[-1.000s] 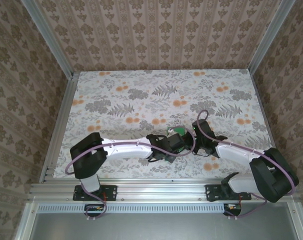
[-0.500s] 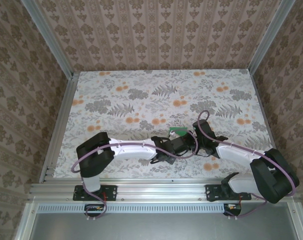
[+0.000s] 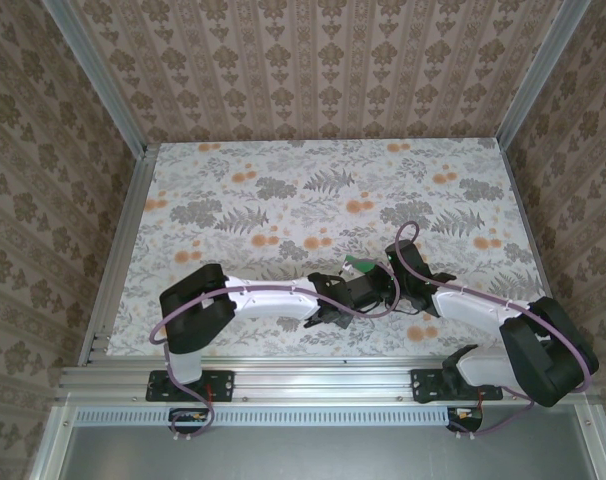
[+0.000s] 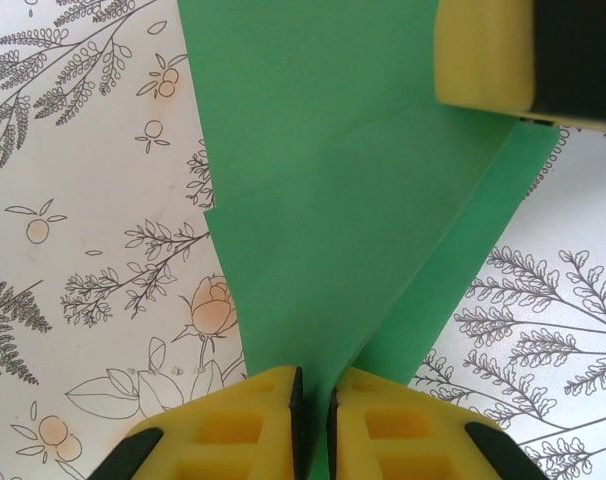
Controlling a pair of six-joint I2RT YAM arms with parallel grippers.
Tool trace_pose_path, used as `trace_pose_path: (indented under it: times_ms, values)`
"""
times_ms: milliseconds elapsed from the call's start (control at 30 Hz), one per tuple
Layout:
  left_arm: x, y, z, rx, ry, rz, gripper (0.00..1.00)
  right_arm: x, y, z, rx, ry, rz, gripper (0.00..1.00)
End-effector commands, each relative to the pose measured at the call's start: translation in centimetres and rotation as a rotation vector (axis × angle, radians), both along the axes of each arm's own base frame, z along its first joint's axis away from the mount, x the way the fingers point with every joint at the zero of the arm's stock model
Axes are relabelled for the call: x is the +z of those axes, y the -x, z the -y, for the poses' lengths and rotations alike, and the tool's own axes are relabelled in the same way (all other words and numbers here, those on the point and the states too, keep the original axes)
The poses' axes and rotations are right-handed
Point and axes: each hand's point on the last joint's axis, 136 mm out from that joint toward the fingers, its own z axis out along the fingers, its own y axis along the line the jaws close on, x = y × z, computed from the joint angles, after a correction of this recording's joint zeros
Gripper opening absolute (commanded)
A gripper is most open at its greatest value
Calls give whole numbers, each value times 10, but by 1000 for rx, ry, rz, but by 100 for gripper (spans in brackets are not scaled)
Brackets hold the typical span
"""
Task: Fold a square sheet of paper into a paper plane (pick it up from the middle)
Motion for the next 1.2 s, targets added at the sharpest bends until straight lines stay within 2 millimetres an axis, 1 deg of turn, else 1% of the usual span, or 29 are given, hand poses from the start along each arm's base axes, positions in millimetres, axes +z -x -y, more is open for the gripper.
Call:
trace_pose_path:
  times_ms: [0,33,100,200,233,367,467,633,767,900,933,1033,1100,1167]
  values:
    - [0,6,6,-35,-13,6,14,1,1,-1,3,3,-8,10]
    - [0,6,6,-35,-14,6,14,2,1,-2,6,4,-8,10]
    - [-2,6,6,-36,-17,4,11,3,1,-2,14,8,-6,12]
    - [-5,6,4,-30,-24,4,10,5,1,-2,27,16,-1,12]
    - [-5,6,4,-31,-22,2,10,6,1,-1,31,20,2,14]
    - [-5,6,3,-32,-12,2,10,12,1,3,75,63,18,28]
    - [-6,6,2,-41,-10,1,11,14,-2,10,100,103,15,31]
    - [-5,6,2,-68,-13,4,12,16,-11,1,168,92,0,32]
    - [-6,5,-1,-77,-40,7,13,18,-17,-4,205,87,2,27]
    - [-4,4,-4,-66,-25,4,17,23,-19,-4,221,102,10,16]
    - [0,4,-3,-66,-15,2,20,15,-18,-3,223,110,-15,15]
    - [13,4,0,-71,26,5,28,17,-19,-7,218,84,-14,10]
    - [22,4,4,-77,55,9,30,18,-20,-9,207,67,-10,6]
    - [28,4,5,-78,77,15,31,17,-21,-9,194,59,-9,6]
